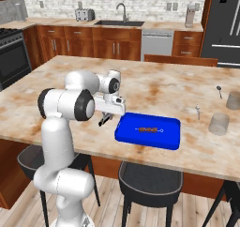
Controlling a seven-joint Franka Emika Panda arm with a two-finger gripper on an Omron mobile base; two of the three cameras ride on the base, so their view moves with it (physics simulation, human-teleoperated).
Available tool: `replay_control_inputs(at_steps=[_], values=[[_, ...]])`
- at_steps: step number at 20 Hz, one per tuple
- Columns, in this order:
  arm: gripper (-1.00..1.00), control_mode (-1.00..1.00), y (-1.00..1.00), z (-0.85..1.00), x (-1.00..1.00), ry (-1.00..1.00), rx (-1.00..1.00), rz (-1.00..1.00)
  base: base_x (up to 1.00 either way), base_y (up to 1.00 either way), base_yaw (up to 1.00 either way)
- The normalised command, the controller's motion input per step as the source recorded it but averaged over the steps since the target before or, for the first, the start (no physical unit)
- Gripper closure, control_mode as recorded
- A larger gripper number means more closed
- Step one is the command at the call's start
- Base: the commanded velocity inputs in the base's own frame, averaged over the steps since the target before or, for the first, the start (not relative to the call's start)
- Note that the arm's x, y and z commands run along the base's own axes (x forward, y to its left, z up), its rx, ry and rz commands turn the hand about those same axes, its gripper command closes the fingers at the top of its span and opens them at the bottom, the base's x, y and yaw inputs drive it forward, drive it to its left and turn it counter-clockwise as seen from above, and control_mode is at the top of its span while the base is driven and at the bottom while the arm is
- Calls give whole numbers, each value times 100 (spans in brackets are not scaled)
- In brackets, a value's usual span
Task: Take the tongs from the drawer on the left and place them on the dining counter next to the tray containing the kebab skewer.
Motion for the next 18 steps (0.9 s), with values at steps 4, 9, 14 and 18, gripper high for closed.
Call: replay_control_inputs(at_steps=[4,9,14,18], values=[[100,-100,0,-41,0,0,0,-1,0,0,0],[100,-100,0,-25,0,0,0,4,0,0,0],[100,-100,0,-8,0,0,0,3,0,0,0],[100,-100,0,0,0,0,0,0,0,0,0]])
